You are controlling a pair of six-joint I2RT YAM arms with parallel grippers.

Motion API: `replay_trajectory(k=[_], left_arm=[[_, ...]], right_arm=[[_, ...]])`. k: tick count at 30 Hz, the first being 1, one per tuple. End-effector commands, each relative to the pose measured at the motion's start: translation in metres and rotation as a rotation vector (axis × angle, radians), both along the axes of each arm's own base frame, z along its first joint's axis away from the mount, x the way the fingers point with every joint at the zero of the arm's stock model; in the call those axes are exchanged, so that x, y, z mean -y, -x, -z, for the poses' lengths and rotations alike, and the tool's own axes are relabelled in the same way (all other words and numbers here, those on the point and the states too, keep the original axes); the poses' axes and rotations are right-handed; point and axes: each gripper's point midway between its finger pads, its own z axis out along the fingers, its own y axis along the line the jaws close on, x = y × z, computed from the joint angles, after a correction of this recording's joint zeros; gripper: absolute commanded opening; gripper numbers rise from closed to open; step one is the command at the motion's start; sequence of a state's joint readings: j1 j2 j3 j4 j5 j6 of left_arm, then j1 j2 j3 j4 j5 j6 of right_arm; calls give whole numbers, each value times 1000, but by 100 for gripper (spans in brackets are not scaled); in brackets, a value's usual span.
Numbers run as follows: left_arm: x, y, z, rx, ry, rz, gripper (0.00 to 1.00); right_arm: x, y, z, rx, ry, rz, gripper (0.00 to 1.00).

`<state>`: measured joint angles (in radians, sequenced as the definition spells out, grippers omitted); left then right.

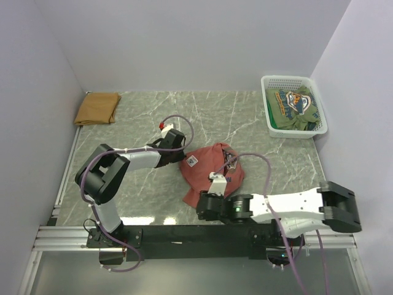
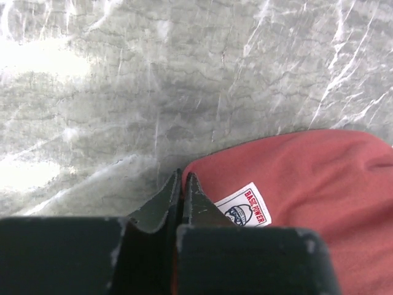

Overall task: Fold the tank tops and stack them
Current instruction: Flatten the tank top out

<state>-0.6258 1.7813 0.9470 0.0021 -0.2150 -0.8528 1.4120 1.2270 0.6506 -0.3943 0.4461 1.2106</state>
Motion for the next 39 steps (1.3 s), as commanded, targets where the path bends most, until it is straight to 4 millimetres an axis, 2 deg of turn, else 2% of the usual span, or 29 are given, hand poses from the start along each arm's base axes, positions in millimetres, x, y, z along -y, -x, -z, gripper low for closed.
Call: replay_trajectory(k=[1, 3, 4, 6, 7, 10, 17, 28, 31, 34, 35, 37, 39], left_arm=[[-11, 5, -6, -10, -62, -4, 1], [-11, 4, -18, 9, -50, -6, 0], [-10, 3, -21, 13, -46, -3, 1], [-9, 2, -31, 24, -36, 2, 0], [-8, 1, -35, 33, -35, 4, 0], [-9, 0, -45, 44, -25, 4, 1], [-9, -2, -65, 75, 7, 11, 1], [-9, -6, -75, 86, 16, 9, 1], [-10, -7, -78, 93, 23, 6, 1], [-12, -10, -83, 99, 29, -2, 0], [-13, -11, -84, 98, 33, -1, 1], [-21, -16, -91, 106, 36, -17, 1], [-35, -23, -105, 127, 58, -44, 1]], right_arm=[[-46, -14, -30, 62, -89, 52, 45], [-55, -19, -31, 91, -47, 40, 47], [-67, -24, -31, 104, -22, 42, 47], [-68, -33, -28, 140, 50, 55, 49], [-76, -37, -25, 148, 79, 61, 50], [-80, -44, -10, 146, 152, 57, 50], [-68, -48, 16, 130, 229, 78, 50], [-59, -72, 45, 121, 316, 118, 50], [-56, -75, 48, 133, 326, 119, 45], [-56, -74, 48, 133, 333, 99, 25], [-53, -73, 47, 130, 345, 93, 11], [-44, -69, 43, 127, 351, 87, 0], [-30, -64, 35, 127, 361, 90, 0]])
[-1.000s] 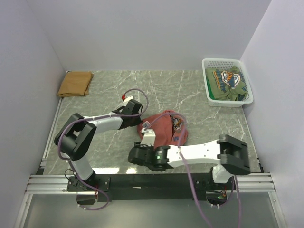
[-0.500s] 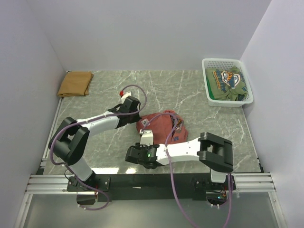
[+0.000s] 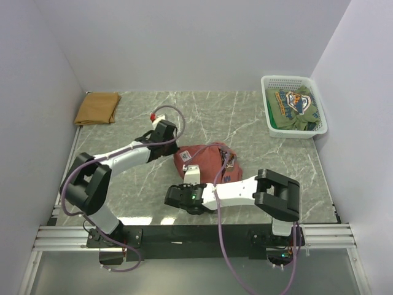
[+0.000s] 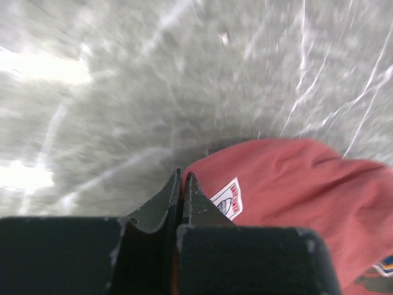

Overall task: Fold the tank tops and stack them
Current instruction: Flatten the tank top out

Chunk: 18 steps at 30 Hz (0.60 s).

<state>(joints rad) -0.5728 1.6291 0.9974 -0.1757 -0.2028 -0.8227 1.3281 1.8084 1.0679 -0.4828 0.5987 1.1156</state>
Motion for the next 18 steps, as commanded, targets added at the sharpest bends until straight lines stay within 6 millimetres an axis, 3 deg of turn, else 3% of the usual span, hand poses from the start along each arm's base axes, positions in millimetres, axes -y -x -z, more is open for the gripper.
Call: replay_trajectory(k=[1, 3, 4, 5, 6, 8, 9, 10, 11, 12, 14, 15, 18], left_arm=[[-16, -22, -59, 112, 69, -28, 1], [-33, -29, -83, 149, 109, -55, 1], [-39, -31, -95, 163, 120, -65, 0], [-45, -33, -106, 182, 128, -73, 1], [-54, -38, -135, 236, 152, -85, 0], [-63, -36, -159, 265, 162, -93, 0], [-71, -35, -179, 302, 172, -100, 0], [-74, -36, -205, 350, 188, -105, 0], [-79, -30, -223, 378, 195, -106, 0], [-86, -30, -251, 430, 213, -113, 0], [-96, -19, -285, 491, 232, -122, 0], [-99, -14, -312, 545, 248, -121, 0], [-104, 8, -366, 650, 295, -111, 0]], right_arm=[[31, 5, -26, 36, 0, 13, 0], [49, 10, -44, 50, -10, 28, 0], [56, 10, -70, 82, -68, 36, 0], [68, 11, -80, 90, -59, 40, 0], [73, 10, -107, 116, -128, 42, 0], [89, 8, -135, 160, -118, 18, 0], [93, 6, -168, 199, -183, 15, 0], [104, 3, -184, 235, -165, 6, 0], [114, 0, -202, 277, -151, -17, 0], [122, -3, -238, 325, -223, -5, 0], [142, -9, -273, 416, -226, -20, 0], [154, -9, -305, 463, -304, -9, 0], [176, -8, -359, 571, -417, -37, 0]])
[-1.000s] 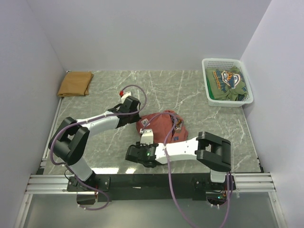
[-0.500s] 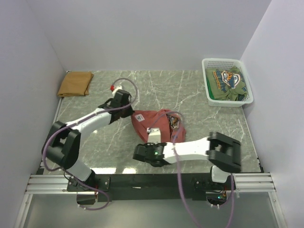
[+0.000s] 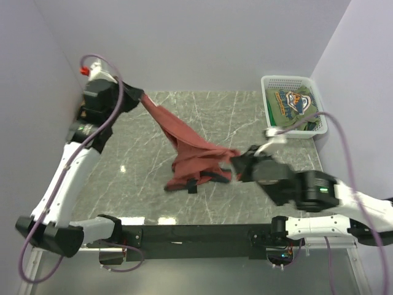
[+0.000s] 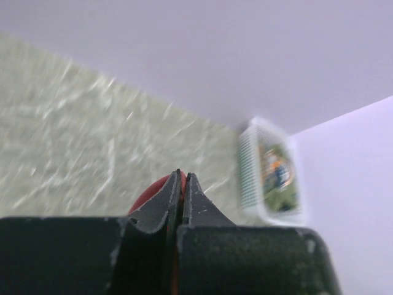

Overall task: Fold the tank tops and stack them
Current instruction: Flatten the tank top out

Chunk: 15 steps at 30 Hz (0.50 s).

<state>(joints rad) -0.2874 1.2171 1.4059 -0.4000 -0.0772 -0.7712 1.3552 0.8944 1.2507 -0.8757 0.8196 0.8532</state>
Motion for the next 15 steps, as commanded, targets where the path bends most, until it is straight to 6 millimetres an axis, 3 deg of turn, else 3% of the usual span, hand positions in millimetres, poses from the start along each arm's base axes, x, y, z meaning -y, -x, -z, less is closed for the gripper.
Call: replay_trajectory(k=[1, 3, 9, 13, 15], left_arm=[[-7, 33, -73, 151, 30, 30, 0], [-9, 50, -105, 222, 60, 41, 0], [-18, 85, -170, 368, 117, 43, 0], [-19, 82, -183, 392, 126, 37, 0], [-16, 68, -175, 369, 124, 26, 0]], right_arm=[[49, -8, -62, 183, -13, 38, 0], [63, -7, -96, 252, -72, 29, 0], [93, -7, -176, 417, -162, 41, 0], [98, -12, -205, 519, -161, 76, 0], [89, -18, -201, 543, -108, 100, 0]])
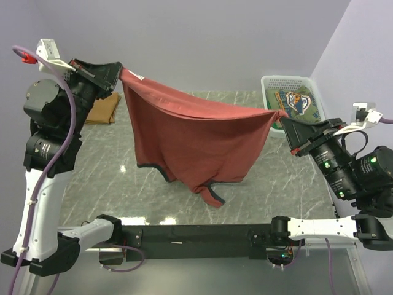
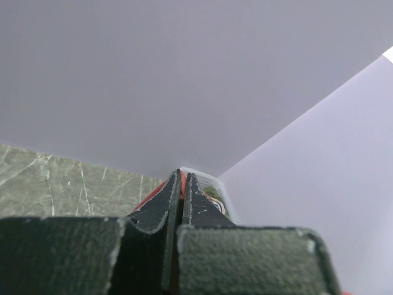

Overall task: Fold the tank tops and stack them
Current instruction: Flatten the tank top out

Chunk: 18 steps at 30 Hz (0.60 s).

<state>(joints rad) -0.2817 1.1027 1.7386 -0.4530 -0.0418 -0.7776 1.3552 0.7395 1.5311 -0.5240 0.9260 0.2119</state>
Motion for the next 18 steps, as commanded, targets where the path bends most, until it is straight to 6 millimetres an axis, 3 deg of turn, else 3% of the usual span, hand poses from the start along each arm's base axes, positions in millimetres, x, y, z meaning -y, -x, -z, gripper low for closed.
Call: replay_trajectory(k=[1, 4, 5, 6, 7, 8, 9, 10, 11, 12, 13, 14, 16, 17, 18], left_arm=[[5, -24, 8, -33, 6, -3, 0], [7, -50, 23, -55, 17, 0, 0], [3, -64, 30, -72, 29, -10, 0], [2, -73, 29, -54, 41, -10, 0], [6, -80, 30, -48, 44, 19, 0], [4, -99, 39, -64, 45, 16, 0], [2, -105, 28, -30, 51, 14, 0], [5, -114, 26, -20, 47, 32, 0], [2, -137, 30, -20, 48, 25, 0], [2, -149, 30, -13, 50, 32, 0], [2, -160, 18, 43, 55, 46, 0], [3, -184, 19, 55, 56, 88, 0], [2, -204, 2, 103, 64, 122, 0], [2, -236, 23, 59, 74, 163, 0], [1, -240, -12, 140, 81, 180, 0]], right_arm=[[-5, -14, -21, 110, 65, 110, 0], [-22, -39, -8, 121, 125, 161, 0], [-48, -41, -10, 157, 129, 28, 0], [-35, -78, 1, 121, 162, 128, 0], [-41, -92, 7, 98, 151, 114, 0], [-67, -118, 28, 55, 206, 34, 0], [-53, -140, 19, 49, 195, 72, 0], [-57, -157, 20, 31, 184, 49, 0], [-69, -185, 19, 9, 185, 27, 0], [-79, -196, 17, 8, 180, -31, 0], [-72, -213, 11, 14, 165, -20, 0], [-78, -234, -2, 33, 153, -20, 0], [-75, -251, -27, 73, 139, -29, 0], [-77, -258, -64, 147, 114, -31, 0], [-76, -259, -78, 169, 121, -31, 0]])
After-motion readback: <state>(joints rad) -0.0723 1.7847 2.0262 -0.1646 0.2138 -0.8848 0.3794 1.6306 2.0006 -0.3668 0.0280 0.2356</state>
